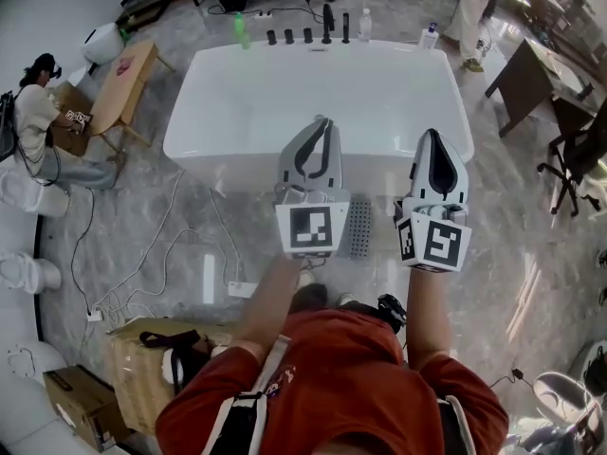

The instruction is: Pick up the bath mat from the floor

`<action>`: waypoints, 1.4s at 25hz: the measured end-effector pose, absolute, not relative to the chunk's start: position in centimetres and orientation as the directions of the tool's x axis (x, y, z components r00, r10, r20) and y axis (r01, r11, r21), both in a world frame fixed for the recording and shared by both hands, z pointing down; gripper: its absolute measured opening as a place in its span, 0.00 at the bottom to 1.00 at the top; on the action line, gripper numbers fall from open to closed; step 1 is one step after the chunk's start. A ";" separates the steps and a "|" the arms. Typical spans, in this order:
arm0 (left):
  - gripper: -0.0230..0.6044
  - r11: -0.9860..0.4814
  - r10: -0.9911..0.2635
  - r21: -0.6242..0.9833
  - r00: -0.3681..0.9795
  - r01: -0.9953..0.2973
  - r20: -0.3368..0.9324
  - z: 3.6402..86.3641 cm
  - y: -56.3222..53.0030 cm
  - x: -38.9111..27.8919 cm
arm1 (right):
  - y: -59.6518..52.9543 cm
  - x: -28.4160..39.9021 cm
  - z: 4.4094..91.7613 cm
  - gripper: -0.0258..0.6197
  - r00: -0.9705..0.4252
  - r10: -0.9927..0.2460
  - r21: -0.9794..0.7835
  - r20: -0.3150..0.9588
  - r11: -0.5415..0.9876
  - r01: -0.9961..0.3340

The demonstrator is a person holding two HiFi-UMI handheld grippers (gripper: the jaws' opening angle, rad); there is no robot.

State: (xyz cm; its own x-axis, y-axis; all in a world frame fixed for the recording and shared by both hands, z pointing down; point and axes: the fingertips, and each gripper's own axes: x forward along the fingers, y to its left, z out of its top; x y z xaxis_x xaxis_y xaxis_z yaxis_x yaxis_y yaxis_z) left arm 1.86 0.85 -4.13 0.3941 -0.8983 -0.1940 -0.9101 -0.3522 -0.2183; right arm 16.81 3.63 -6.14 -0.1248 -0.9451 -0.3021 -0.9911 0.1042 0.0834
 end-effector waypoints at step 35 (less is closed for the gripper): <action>0.06 -0.339 -0.926 -0.037 0.327 -0.940 0.187 30.0 -10.6 -10.3 | -8.5 9.8 26.9 0.06 -0.146 -0.986 0.099 0.078 0.154 -0.983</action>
State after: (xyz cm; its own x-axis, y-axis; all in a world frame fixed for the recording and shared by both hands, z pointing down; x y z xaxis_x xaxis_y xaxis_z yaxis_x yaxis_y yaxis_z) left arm -10.35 -10.56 29.95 0.3269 -0.9263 0.1874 -0.9399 -0.3393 -0.0374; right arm 9.79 -8.53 26.95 -0.1463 -0.9861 0.0784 -0.9831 0.1538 0.0994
